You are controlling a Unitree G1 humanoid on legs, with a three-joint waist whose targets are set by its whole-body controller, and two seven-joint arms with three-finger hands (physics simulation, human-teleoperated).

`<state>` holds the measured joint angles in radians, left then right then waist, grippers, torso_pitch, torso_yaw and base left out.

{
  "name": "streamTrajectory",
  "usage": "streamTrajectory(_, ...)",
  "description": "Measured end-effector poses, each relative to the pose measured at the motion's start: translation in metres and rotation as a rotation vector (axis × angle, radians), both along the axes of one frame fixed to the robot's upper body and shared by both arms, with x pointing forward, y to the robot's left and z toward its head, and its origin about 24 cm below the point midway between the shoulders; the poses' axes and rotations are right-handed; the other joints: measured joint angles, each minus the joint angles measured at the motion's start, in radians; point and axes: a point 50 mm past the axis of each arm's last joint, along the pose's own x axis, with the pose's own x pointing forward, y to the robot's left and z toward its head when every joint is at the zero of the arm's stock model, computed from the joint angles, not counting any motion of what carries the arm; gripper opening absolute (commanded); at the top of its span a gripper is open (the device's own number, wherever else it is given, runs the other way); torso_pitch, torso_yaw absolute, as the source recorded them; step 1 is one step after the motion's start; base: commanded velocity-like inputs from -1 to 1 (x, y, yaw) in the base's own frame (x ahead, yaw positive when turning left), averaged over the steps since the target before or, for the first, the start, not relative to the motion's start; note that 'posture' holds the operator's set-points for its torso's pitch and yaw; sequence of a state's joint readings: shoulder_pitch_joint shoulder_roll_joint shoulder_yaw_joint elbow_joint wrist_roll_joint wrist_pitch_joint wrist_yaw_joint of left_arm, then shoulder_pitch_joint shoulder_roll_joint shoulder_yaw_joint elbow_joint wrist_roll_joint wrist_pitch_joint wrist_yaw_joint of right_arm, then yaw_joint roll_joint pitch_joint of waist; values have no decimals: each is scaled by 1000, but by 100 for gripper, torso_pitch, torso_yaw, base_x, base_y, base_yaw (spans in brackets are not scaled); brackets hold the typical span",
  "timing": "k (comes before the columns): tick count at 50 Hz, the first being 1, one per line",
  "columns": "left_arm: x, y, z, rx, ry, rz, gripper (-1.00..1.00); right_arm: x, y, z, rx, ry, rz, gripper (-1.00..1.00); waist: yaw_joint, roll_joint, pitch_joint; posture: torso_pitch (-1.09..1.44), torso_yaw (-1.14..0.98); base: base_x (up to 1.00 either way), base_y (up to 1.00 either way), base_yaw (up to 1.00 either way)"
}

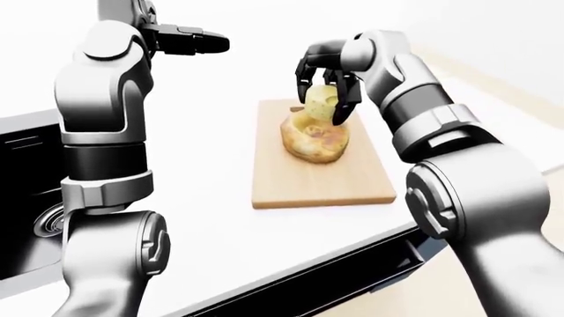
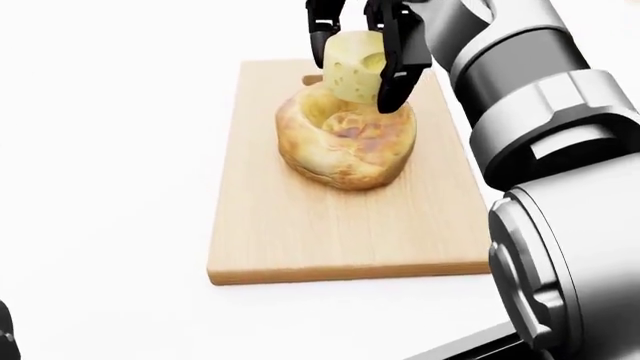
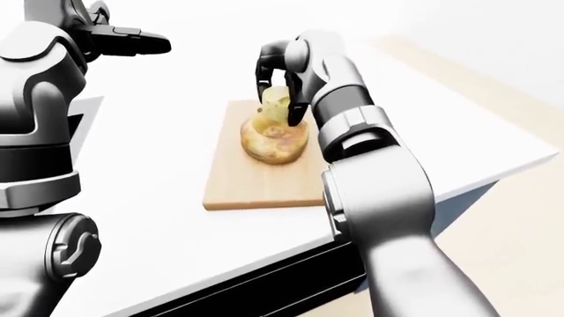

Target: Pick up the wedge of cheese and place it on the slice of bread to prepare a simple cheese on bread dish.

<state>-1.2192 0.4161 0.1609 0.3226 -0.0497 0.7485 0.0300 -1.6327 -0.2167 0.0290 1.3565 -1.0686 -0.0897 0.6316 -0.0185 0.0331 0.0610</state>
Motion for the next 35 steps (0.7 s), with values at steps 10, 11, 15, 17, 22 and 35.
streamTrajectory(10,1,0,-1,-1,3,0,100,0,2,0,-5,6,6,-100,-1,1,2,0,0,0,0,0)
streamTrajectory(11,1,0,-1,-1,2,0,100,-1,2,0,-7,6,6,-100,-1,1,2,0,0,0,0,0)
streamTrajectory(15,0,0,0,-1,-1,0,100,-1,2,4,-13,5,7,-100,-2,1,3,0,0,0,0,0)
streamTrajectory(17,0,0,0,0,-2,-1,100,-2,3,7,-13,1,7,-100,-2,1,4,0,0,0,0,0)
streamTrajectory(22,0,-2,0,1,2,-4,100,-3,4,12,-13,-14,12,-100,-2,1,3,0,0,0,0,0)
streamTrajectory(35,0,-6,3,6,-6,-11,100,-4,13,4,-13,22,43,-100,-2,2,5,0,0,0,0,0)
